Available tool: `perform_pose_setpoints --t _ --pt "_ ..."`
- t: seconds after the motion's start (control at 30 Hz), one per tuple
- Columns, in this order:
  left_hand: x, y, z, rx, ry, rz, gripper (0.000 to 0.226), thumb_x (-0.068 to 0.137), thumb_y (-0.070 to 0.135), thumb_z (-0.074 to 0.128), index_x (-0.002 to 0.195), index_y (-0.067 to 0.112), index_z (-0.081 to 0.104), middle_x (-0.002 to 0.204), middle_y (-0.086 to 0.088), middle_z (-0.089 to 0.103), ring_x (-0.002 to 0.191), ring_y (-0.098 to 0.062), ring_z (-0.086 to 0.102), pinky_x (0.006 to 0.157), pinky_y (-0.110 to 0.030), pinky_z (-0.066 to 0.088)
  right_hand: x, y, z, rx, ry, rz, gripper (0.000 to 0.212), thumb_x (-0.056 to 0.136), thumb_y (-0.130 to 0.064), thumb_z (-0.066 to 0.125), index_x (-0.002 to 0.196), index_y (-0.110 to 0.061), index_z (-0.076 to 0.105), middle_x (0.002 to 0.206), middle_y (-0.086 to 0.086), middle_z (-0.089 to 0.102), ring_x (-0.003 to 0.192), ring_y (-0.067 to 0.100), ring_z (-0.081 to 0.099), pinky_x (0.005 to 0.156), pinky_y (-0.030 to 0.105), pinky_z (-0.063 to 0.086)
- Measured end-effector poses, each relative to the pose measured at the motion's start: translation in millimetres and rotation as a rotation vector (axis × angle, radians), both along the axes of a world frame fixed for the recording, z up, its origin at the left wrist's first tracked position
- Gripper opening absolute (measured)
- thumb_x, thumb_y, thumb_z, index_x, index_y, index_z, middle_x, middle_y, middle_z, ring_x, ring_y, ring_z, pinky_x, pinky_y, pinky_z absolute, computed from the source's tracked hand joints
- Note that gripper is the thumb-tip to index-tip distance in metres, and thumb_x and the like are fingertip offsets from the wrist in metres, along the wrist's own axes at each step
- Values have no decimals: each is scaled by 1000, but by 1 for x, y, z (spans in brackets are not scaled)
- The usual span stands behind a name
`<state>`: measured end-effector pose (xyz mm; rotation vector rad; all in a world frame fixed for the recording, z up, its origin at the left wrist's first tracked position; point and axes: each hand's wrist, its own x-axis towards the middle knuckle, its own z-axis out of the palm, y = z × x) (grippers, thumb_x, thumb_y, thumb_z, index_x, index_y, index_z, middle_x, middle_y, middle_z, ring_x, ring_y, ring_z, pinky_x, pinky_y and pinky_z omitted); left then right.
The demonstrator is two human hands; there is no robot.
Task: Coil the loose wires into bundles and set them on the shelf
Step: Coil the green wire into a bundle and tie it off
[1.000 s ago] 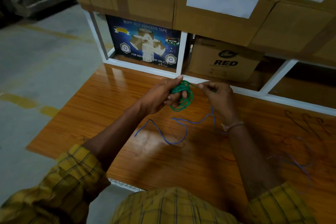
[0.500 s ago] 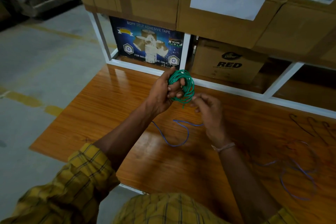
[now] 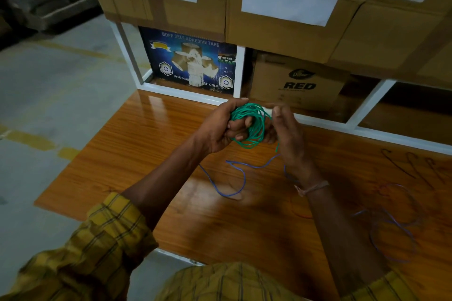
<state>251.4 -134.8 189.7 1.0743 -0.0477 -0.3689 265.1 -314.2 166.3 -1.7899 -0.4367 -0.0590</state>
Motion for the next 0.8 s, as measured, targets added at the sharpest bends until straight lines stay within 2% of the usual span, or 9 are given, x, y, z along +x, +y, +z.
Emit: perform_pose_setpoints --t 0.07,0.13,0.23,0.33,0.43,0.53,0.67,0.73,0.8 --pt "0 -5 1 31 11 -13 65 112 35 27 66 3 59 36 9 24 29 -8 17 40 -23 36 0 -8 2 -161 -155 34 49 104 -56 34 131 -25 61 93 -4 70 82 10 67 70 31 53" --pt "0 -10 2 47 10 -25 63 112 35 28 68 2 58 38 8 25 30 -8 18 40 -23 37 2 -14 0 -274 -339 53 51 107 -51 35 138 -19 60 110 4 65 100 16 64 83 35 53" --pt "0 -18 4 72 18 -36 61 112 37 29 70 2 57 39 8 25 31 -8 19 40 -23 34 6 -20 -4 -336 -465 30 48 109 -40 39 136 -8 61 113 10 61 103 24 60 88 43 49" --pt "2 -27 4 70 39 -40 63 112 39 31 68 4 59 39 8 25 30 -7 19 41 -24 28 7 -25 -8 -311 -513 6 34 109 -27 43 115 -6 69 102 8 67 92 25 60 82 49 47" --pt "4 -38 5 42 58 -54 66 112 42 30 68 3 60 38 8 25 30 -7 20 41 -25 26 5 -33 -11 -233 -434 -27 37 108 -30 44 96 -7 70 85 7 63 81 25 57 73 49 46" --pt "7 -51 5 53 103 4 65 111 42 30 70 2 60 38 8 25 29 -7 19 40 -24 30 4 -43 -15 -206 -380 -58 36 107 -31 47 95 -8 70 80 3 58 76 20 56 66 42 45" --pt "11 -75 7 102 187 171 48 111 32 33 75 8 52 42 8 25 30 -7 16 38 -22 33 1 -57 -12 -159 -314 -92 24 107 -22 55 90 -15 71 74 -15 50 73 -2 52 64 16 35" --pt "12 -88 8 124 202 251 37 111 28 40 77 14 46 45 7 28 32 -7 18 37 -20 33 -3 -64 -9 -149 -310 -122 25 106 -20 56 81 -25 60 69 -17 46 68 -4 50 61 12 32" --pt "11 -100 7 148 173 342 29 111 24 47 84 16 45 50 4 34 33 -6 24 35 -19 34 -5 -72 -8 -135 -292 -126 31 106 -20 55 77 -28 50 67 -15 44 65 -4 49 59 10 31"
